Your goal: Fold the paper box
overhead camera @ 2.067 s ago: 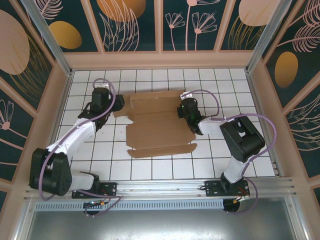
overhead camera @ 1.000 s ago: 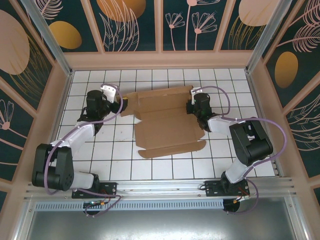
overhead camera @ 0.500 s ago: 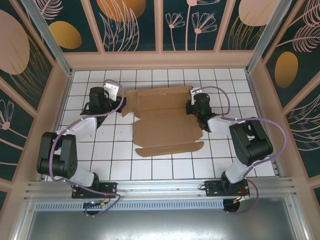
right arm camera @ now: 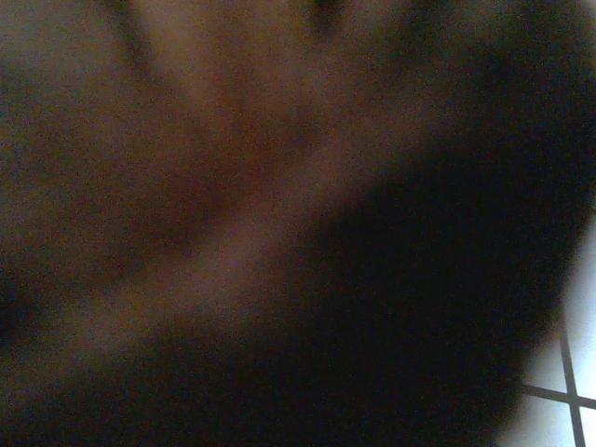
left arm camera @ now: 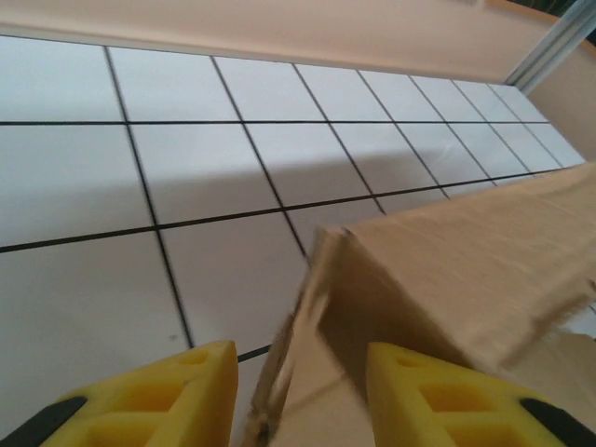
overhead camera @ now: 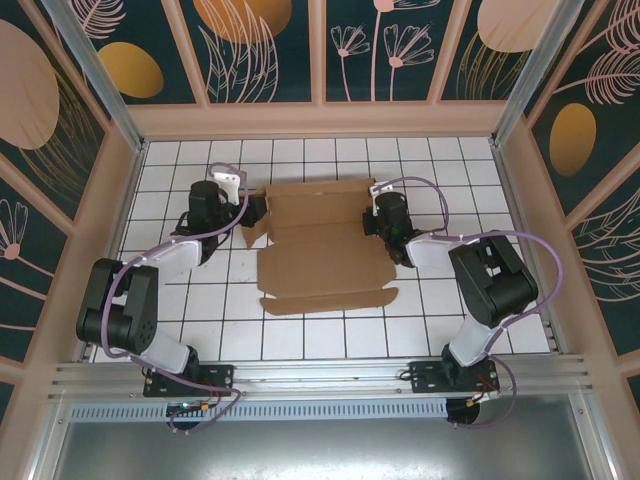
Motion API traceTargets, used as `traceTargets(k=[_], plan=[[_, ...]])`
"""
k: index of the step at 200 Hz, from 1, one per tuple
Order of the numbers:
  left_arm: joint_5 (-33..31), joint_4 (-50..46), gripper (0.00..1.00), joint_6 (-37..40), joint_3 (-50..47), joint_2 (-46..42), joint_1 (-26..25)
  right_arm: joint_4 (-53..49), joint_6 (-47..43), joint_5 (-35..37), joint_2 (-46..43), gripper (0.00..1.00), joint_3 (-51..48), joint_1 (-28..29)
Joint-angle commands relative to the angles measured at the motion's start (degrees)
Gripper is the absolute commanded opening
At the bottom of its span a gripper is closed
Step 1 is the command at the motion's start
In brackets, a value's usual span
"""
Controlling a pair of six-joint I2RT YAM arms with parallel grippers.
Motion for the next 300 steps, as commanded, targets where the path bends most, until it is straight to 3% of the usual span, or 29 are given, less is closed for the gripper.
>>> traceTargets(k=[1,36,84,143,184,216,255,300], plan=[[2.43,5.65,0.42,-5.65,0.18,2.27,-1.87,-0.09,0.62,0.66,0.65,0.00,1.40,0.88],[1.22,6.84,0.43,-7.35,-0.42,1.92,-2.65,-0.27,0.96,0.87,0.63,0.00,1.35,0.97],[-9.25,1.59,0.48,-2.83,-1.53,-6.69,-2.54,-0.23,0.04,1.71,0.05,0.00,1.13,0.88],[-14.87,-2.27,0.45,0.07,-2.48,-15.23,-1.72,-0.04,-0.21,1.40,0.06,0.00,0.93,0.75],[-24.49,-4.16,0.37,-2.75,-3.80,-19.19,4.01,-0.35,-0.32,0.56,0.14,0.00,1.08,0.71],[-29.98,-13.31,0.38,-3.17,3.34,-11.57,8.11,-0.79,-0.29,-0.05,0.17,0.00,1.28,0.71],[-22.30,-19.64,0.36,-3.44,10.90,0.41,10.71,-1.22,-0.40,-0.58,0.02,0.00,1.51,0.71],[-0.05,-10.18,0.36,-6.27,4.45,1.43,10.67,-1.31,-0.49,-1.14,0.06,0.00,1.84,0.71]])
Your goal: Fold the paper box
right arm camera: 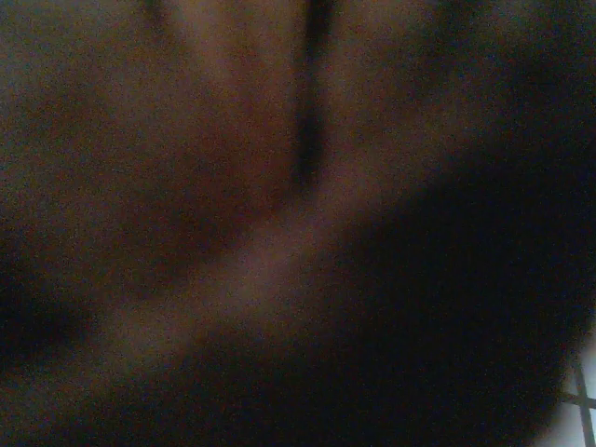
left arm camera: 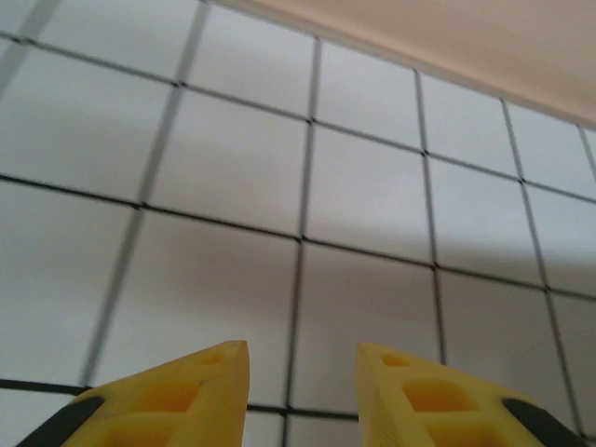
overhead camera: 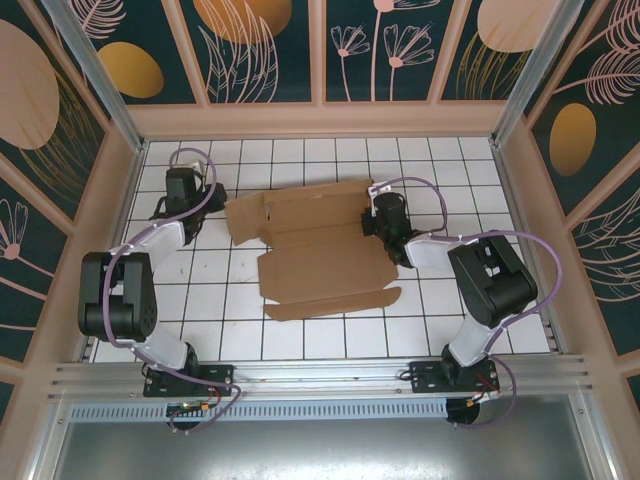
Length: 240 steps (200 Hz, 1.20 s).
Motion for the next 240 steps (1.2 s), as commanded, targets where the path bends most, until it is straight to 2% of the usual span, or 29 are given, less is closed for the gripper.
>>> traceTargets(k=[1,29,49,93,240], plan=[[14.28,5.26,0.36,-2.88,-3.73,-1.32,-0.06,-1.24,-0.43,-0.79,0.03,0.00,1.86,0.29],[18.27,6.45,0.35,-5.93,-6.87,-3.43,-0.20,-1.44,-0.36,-1.27,0.48,0.00,2.44,0.28],[18.50,5.04,0.35,-7.56,-8.34,-5.22,-1.03,-1.43,-0.25,-1.36,0.67,0.00,2.42,0.21],[18.75,0.26,0.41,-2.64,-7.26,-6.31,-8.37,-1.45,0.10,-1.59,1.64,0.00,2.67,0.20],[16.05,-11.66,0.41,-1.03,-7.11,-11.25,-12.14,-2.46,1.47,0.12,2.79,0.00,3.50,-0.31]])
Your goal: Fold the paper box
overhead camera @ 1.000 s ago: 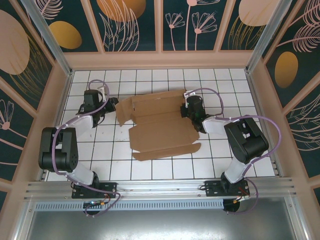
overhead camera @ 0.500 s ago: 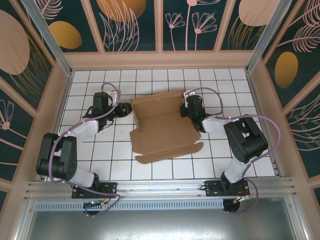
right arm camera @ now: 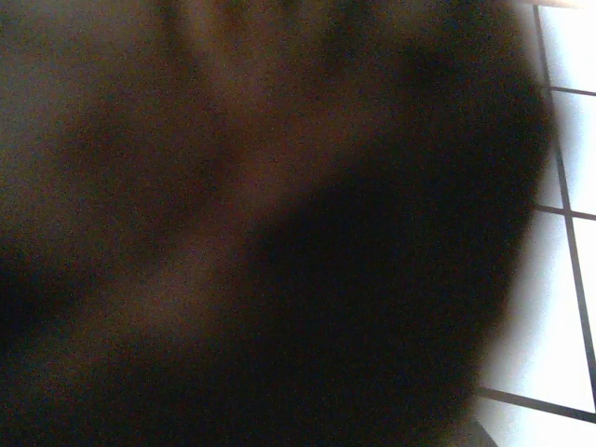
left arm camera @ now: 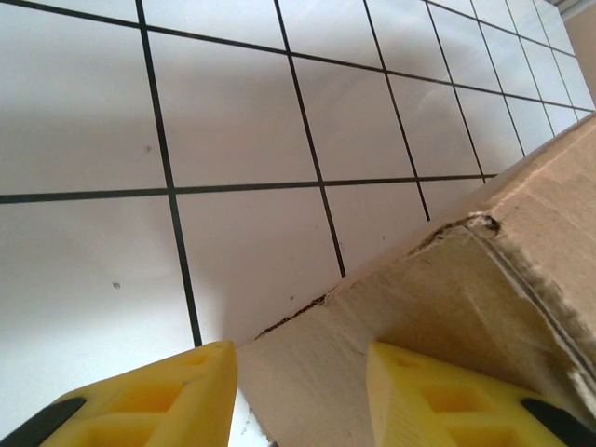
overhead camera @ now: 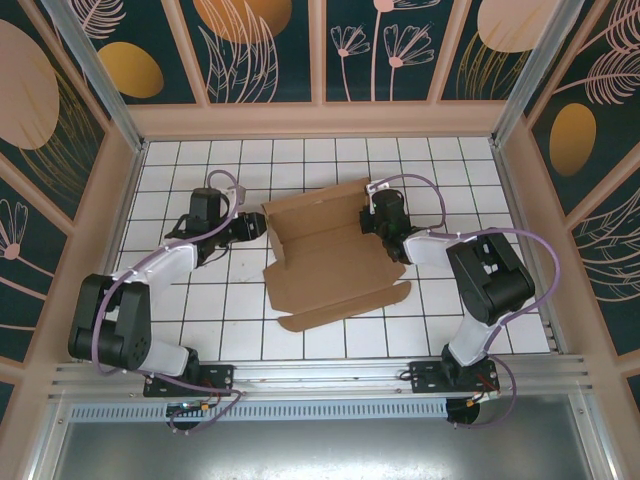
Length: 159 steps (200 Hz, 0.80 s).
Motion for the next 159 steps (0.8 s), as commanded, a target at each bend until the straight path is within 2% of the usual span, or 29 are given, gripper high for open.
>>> traceTargets(k=[1,80,159], plan=[[0.16,-4.42,0.41,1.91,0.66,-2.17,-1.15,-0.84,1.20,1.10,1.52,0.00,1.29,-0.19],[-3.30,-6.55,0.41,6.18,1.08,-3.21,-1.40,-0.98,1.35,0.76,1.66,0.00,1.56,-0.27],[-1.04,-6.05,0.43,7.34,3.36,-2.04,-3.11,-1.54,1.38,0.23,1.98,0.00,2.02,-0.36]])
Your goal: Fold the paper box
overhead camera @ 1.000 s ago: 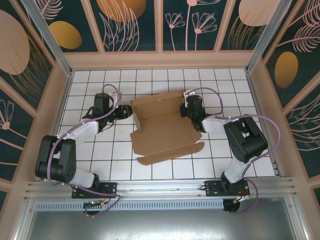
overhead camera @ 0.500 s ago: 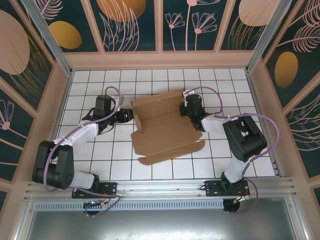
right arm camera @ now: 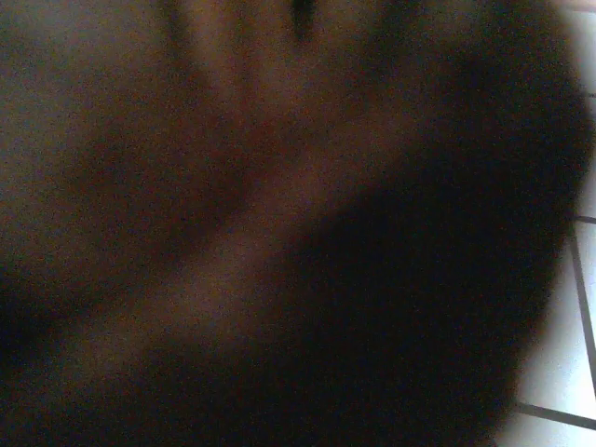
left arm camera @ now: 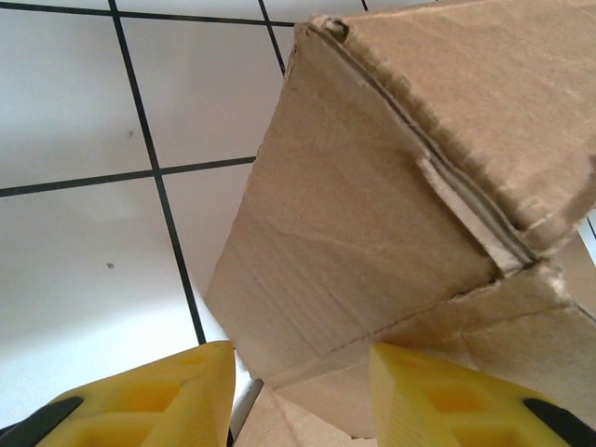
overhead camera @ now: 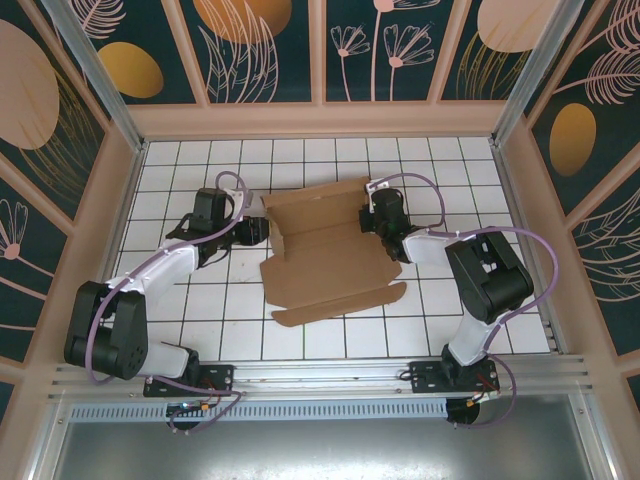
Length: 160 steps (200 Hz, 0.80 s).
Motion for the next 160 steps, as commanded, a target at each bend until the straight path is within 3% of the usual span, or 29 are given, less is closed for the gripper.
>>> traceTargets(k=[1,62,105,160], plan=[[1.57,0.00,0.43,1.33,1.90,0.15,-0.54,-1.48,1.12,0.12,1.43,0.00,1.40,-0.17],[1.94,-0.95,0.54,2.46,3.56,1.54,-2.16,-1.73,1.11,-0.10,1.22,0.00,1.42,-0.11],[2.11,-0.80,0.54,3.01,3.40,1.49,-2.24,-1.69,1.37,-0.19,1.39,0.00,1.50,-0.16],[-2.98,1.44,0.57,4.02,5.42,4.97,-2.31,-1.48,1.64,-0.88,1.19,0.00,1.12,-0.17]])
